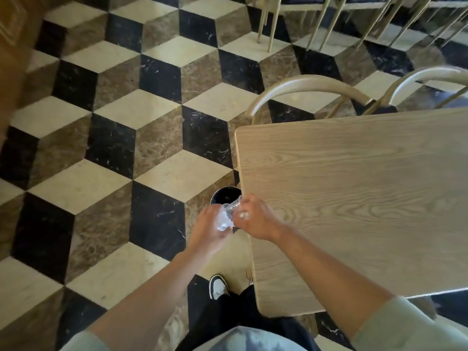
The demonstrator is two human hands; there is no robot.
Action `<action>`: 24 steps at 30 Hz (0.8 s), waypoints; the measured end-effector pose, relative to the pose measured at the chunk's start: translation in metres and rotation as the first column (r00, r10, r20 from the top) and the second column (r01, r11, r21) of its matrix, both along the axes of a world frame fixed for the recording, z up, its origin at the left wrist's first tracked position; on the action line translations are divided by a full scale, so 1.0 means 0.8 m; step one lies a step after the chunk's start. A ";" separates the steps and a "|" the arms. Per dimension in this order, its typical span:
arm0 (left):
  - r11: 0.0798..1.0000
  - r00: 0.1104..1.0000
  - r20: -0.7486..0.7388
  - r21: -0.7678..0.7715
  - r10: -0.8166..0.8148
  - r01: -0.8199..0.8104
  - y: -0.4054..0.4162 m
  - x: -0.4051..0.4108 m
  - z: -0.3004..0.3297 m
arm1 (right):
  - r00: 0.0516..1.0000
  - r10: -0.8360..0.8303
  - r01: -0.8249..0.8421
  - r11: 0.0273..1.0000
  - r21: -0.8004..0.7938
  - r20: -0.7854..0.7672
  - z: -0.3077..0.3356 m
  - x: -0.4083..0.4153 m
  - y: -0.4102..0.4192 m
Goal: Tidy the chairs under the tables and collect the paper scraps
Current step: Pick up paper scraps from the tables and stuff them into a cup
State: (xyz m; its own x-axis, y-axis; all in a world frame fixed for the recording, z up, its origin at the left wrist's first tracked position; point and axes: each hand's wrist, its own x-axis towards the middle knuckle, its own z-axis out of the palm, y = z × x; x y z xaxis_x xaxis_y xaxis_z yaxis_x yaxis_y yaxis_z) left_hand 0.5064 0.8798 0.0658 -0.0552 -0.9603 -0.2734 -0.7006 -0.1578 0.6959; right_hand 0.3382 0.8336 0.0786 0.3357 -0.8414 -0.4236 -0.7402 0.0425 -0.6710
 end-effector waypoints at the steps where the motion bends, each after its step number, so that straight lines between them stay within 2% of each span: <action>1: 1.000 0.999 0.019 -0.003 -0.029 0.029 -0.002 -0.003 0.003 | 0.999 -0.012 0.012 1.000 -0.011 -0.030 0.000 -0.003 -0.002; 4: 0.998 0.996 0.068 -0.002 -0.065 0.065 -0.007 -0.011 0.010 | 0.991 0.027 -0.033 0.998 -0.046 -0.132 0.002 -0.015 -0.008; 7: 0.979 0.971 0.128 0.041 -0.203 0.199 -0.013 -0.032 0.018 | 0.904 0.340 -0.345 0.938 0.028 -0.260 0.001 -0.022 -0.003; 8: 0.970 0.960 0.140 0.047 -0.241 0.237 -0.015 -0.040 0.020 | 0.882 0.399 -0.399 0.915 0.051 -0.252 0.000 -0.024 0.000; 11: 0.945 0.922 0.225 -0.017 -0.316 0.328 -0.020 -0.063 0.024 | 0.938 0.329 -0.307 0.935 0.179 -0.110 0.003 -0.044 0.008; 15: 0.928 0.908 0.226 -0.041 -0.352 0.370 -0.031 -0.091 0.029 | 0.973 0.222 -0.203 0.955 0.218 -0.067 0.011 -0.076 0.014; 18: 0.957 0.950 0.118 0.002 -0.288 0.290 -0.039 -0.116 0.027 | 0.998 -0.018 0.012 0.995 0.096 0.055 0.013 -0.103 0.023; 20: 0.973 0.973 0.025 0.040 -0.229 0.228 -0.044 -0.128 0.023 | 0.964 -0.186 0.184 0.983 0.028 0.189 0.011 -0.126 0.031; 22: 0.960 0.963 -0.070 0.092 -0.259 0.265 -0.046 -0.145 0.018 | 0.931 -0.251 0.266 0.964 -0.021 0.267 0.009 -0.154 0.043; 24: 0.939 0.950 -0.170 0.181 -0.263 0.292 -0.044 -0.150 0.013 | 0.910 -0.305 0.328 0.944 -0.037 0.282 0.005 -0.169 0.051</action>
State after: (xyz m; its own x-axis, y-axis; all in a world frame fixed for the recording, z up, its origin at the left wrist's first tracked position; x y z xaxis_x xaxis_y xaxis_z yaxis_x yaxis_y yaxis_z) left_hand 0.3864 0.8444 0.0760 -0.3638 -0.8265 -0.4297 -0.6337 -0.1185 0.7645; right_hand 0.2028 0.8746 0.0829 0.1370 -0.9500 -0.2806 -0.4885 0.1816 -0.8535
